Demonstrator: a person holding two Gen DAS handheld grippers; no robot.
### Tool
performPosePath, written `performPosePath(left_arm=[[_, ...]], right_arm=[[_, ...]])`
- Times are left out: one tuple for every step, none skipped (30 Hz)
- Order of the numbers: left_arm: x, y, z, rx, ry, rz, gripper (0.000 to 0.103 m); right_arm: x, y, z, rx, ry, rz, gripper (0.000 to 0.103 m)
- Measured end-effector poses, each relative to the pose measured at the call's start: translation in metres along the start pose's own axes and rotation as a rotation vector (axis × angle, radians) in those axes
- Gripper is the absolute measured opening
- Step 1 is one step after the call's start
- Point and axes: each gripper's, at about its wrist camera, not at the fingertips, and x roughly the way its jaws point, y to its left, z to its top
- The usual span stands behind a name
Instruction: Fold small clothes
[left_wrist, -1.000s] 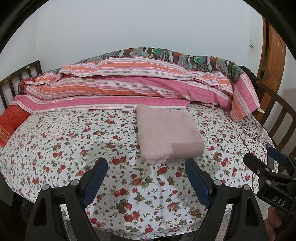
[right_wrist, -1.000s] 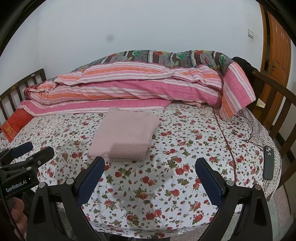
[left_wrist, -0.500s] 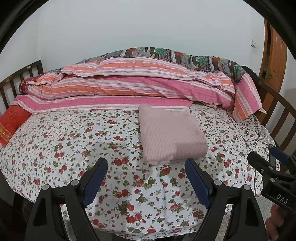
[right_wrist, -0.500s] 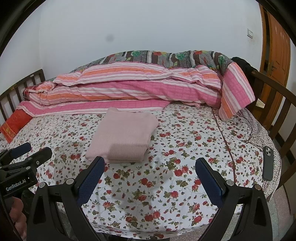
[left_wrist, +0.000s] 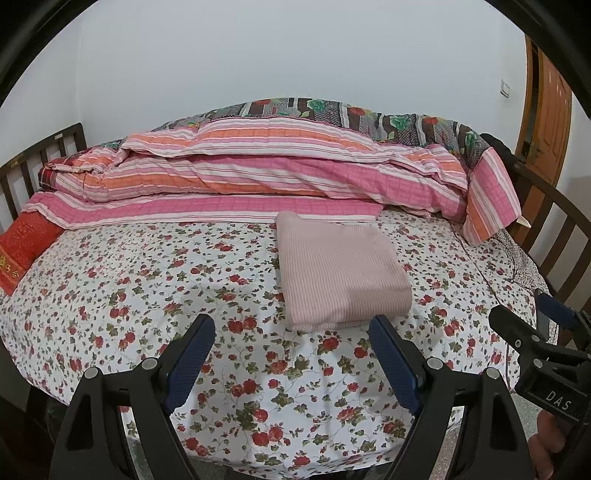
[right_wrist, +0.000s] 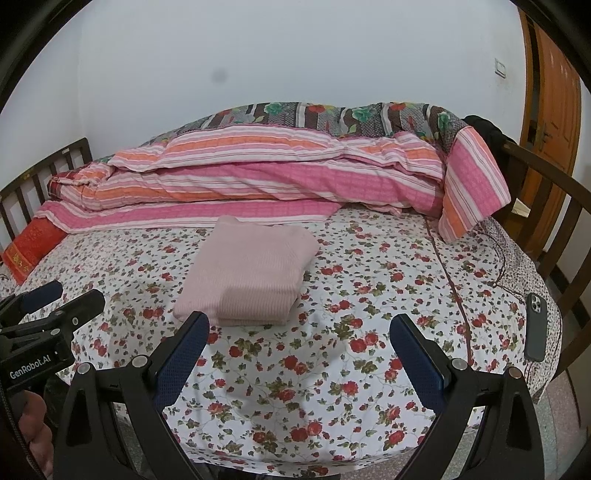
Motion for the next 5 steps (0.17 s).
performPosePath(left_arm=[[-0.0002,-0.0003,-0.0003,0.000,0.000,0.000,0.085],[-0.0004,0.0002,-0.0001,0.001,-0.002,0.001,0.085],[-0.0003,0.0000,0.0000,0.000,-0.002,0.001,0.085],[-0.0002,-0.0007,-0.0004,-0.001,0.000,0.001,0.085],[-0.0004,-0.0010,-0.0005,-0.002,-0.001,0.001,0.085]], right_arm=[[-0.0001,0.0008,-0.0001,-0.001,-0.001,0.001,0.097],[-0.0004,0.0008,0.0004,-0.004,-0.002,0.002,0.097],[-0.0005,0.0011,0.0008,-0.005,-0.003,0.002,0.097],[-0.0005,0.0013,0.0006,-0.005,-0.002,0.002,0.097],[-0.0005,0.0015,0.0002,-0.003,-0.002,0.001,0.097]])
